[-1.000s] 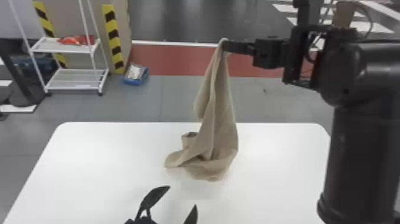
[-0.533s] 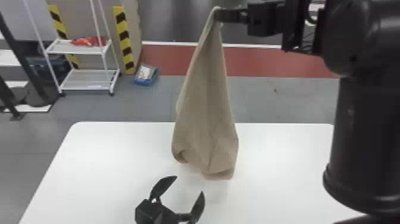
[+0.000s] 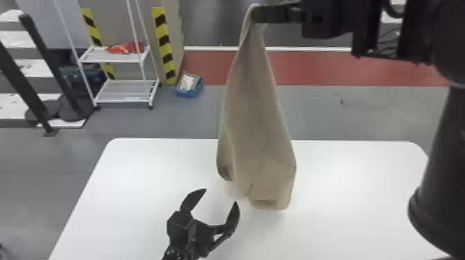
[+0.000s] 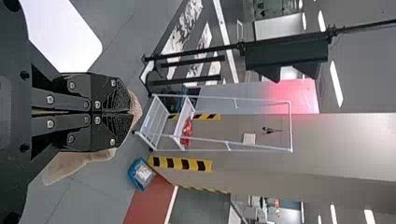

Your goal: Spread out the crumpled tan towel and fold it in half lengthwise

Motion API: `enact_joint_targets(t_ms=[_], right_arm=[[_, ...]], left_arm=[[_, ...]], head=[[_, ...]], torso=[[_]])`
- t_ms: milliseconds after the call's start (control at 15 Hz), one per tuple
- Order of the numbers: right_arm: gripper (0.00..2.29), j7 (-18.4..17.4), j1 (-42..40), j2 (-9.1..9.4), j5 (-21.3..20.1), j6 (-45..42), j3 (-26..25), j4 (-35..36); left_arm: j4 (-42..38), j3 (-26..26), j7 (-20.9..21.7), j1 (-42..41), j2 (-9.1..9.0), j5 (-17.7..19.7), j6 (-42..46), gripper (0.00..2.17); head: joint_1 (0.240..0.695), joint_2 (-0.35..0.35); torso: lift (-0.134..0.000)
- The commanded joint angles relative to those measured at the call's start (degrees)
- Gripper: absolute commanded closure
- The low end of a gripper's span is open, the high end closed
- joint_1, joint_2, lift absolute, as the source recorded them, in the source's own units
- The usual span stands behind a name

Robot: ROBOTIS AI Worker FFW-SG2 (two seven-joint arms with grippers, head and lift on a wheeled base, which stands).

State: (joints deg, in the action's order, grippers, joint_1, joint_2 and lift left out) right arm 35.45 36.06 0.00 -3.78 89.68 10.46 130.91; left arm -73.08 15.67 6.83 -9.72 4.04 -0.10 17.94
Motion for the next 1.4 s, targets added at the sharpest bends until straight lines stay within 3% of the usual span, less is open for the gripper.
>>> enact_joint_targets(t_ms=[0, 200, 333, 467, 600, 800, 933, 1133, 1333], right_arm=[[1.32, 0.8, -6.2, 0.05, 2.3, 0.4, -3.0, 6.6], [1.32, 3.0, -13.1, 0.05, 10.5, 0.4, -15.0, 10.6], [1.32, 8.1, -18.5, -2.64, 13.2, 0.4, -21.9, 12.8], [1.32, 8.6, -21.2, -4.57, 13.7, 0.4, -27.6, 13.2], [1.32, 11.4, -22.1, -5.89, 19.5, 0.4, -36.7, 13.1], [1.32, 16.1, -27.5, -5.98, 21.2, 0.4, -40.7, 13.6], [1.32, 21.4, -31.4, -5.71, 21.4, 0.4, -42.5, 15.4], [1.32, 25.0, -34.5, -5.36, 21.5, -1.5, -42.5, 17.8], [1.32, 29.3, -35.2, -4.92, 22.9, -0.8, -42.3, 20.0]], left_arm=[[0.3, -0.5, 0.0, 0.3, 0.18, 0.2, 0.2, 0.14], [0.4, -1.3, 0.2, 0.4, 0.26, 0.5, 0.0, 0.14], [0.2, -1.3, 0.2, 0.4, 0.35, 0.5, 0.2, 0.14], [0.2, -1.5, 0.3, 0.4, 0.62, 0.4, 0.4, 0.14], [0.1, -1.6, 0.2, 0.3, 0.62, 0.5, 0.9, 0.14], [-0.1, -0.5, 0.4, 0.3, 0.26, -0.2, 0.9, 0.14], [-0.4, 1.3, 1.9, 0.3, 0.44, -0.3, 2.1, 0.14], [-0.4, 1.3, 11.4, 0.3, 0.70, -1.3, 5.1, 0.14], [-0.4, 1.6, 17.4, 0.3, 0.70, -4.0, 8.3, 0.14]], head=[[0.695, 0.038], [0.695, 0.033], [0.695, 0.004], [0.695, -0.031], [0.695, -0.074], [0.695, -0.141], [0.695, -0.162], [0.695, -0.215], [0.695, -0.249]], torso=[[0.000], [0.000], [0.000], [0.000], [0.000], [0.000], [0.000], [0.000], [0.000]])
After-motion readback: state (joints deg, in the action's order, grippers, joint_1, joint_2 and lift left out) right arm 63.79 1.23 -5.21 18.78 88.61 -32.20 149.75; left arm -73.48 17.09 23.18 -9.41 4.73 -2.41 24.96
